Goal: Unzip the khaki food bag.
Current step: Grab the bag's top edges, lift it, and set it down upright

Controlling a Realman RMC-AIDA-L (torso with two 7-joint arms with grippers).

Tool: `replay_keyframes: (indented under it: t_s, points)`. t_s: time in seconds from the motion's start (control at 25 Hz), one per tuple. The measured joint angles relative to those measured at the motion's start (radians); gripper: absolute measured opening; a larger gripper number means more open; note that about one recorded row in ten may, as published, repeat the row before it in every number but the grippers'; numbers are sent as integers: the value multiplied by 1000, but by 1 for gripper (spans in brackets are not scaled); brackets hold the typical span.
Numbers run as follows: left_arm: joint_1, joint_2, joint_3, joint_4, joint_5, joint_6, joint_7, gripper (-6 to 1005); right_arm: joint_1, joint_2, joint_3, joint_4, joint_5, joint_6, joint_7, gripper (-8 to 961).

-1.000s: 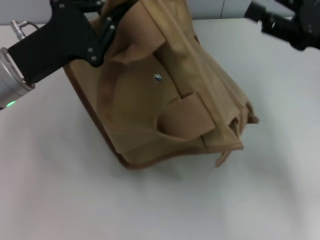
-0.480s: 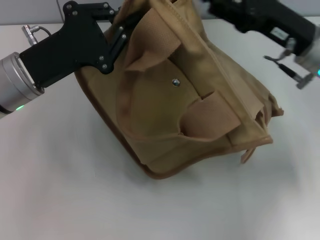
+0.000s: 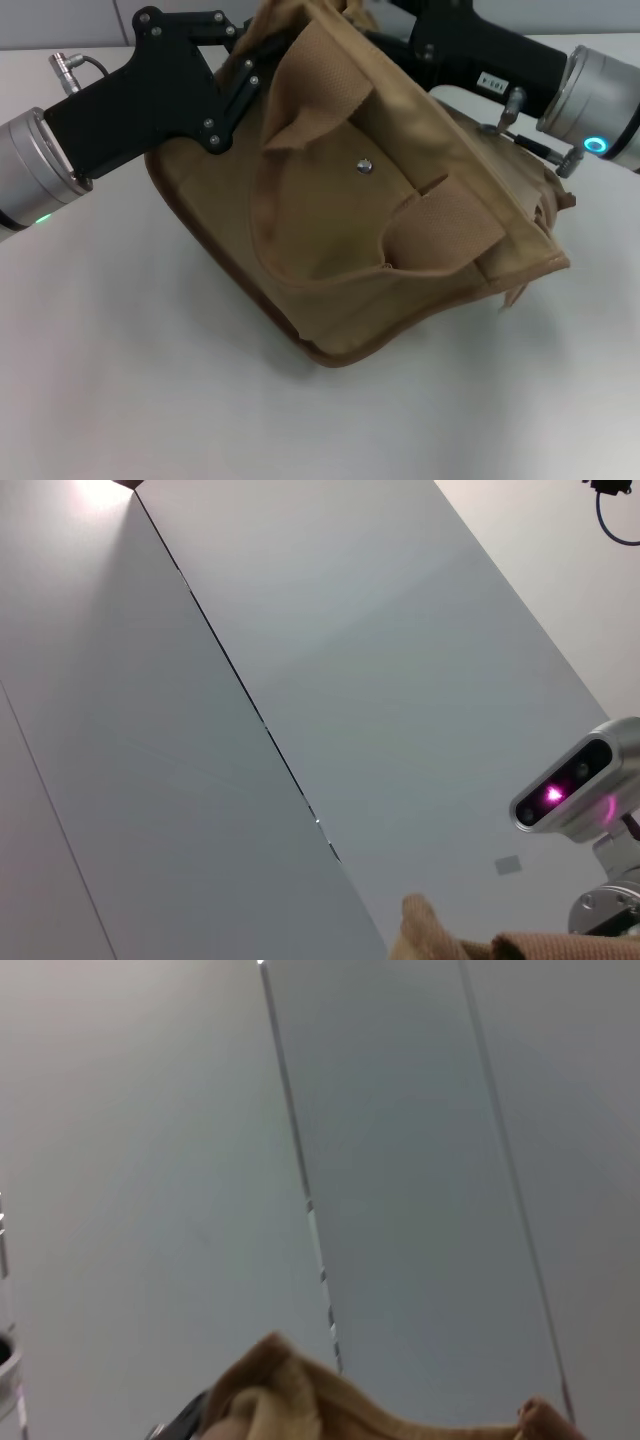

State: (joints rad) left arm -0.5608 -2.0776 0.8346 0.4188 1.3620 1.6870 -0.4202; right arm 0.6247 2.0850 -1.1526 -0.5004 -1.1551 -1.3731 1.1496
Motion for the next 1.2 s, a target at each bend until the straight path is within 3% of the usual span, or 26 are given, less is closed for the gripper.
replay_keyframes:
  t_s: [0.16,0.2,0.28,0.48,0.68,0.92,1.2]
  points:
    - [-5,0,0,0,1,-1,0,83,-113,-2,-75,-149,-16,10,27,842]
    - [-5,0,0,0,1,-1,0,83,-113,-2,-75,-149,-16,10,27,842]
    - [-10,1,0,0,2,-3,0,83,-163,-2,-75,-231,-95,15,80,842]
    - [-21,-1,0,0,3,-4,0,84,-190,-1,-69,-286,-194,33,170,842]
    - [-26,-1,0,0,3,-1,0,84,-222,1,-56,-299,-171,25,173,842]
    - [-26,1,10,2,3,0,0,84,-224,2,-42,-291,-33,32,134,842]
    - [-22,0,12,2,3,1,0,84,-157,4,-93,-230,76,100,24,841]
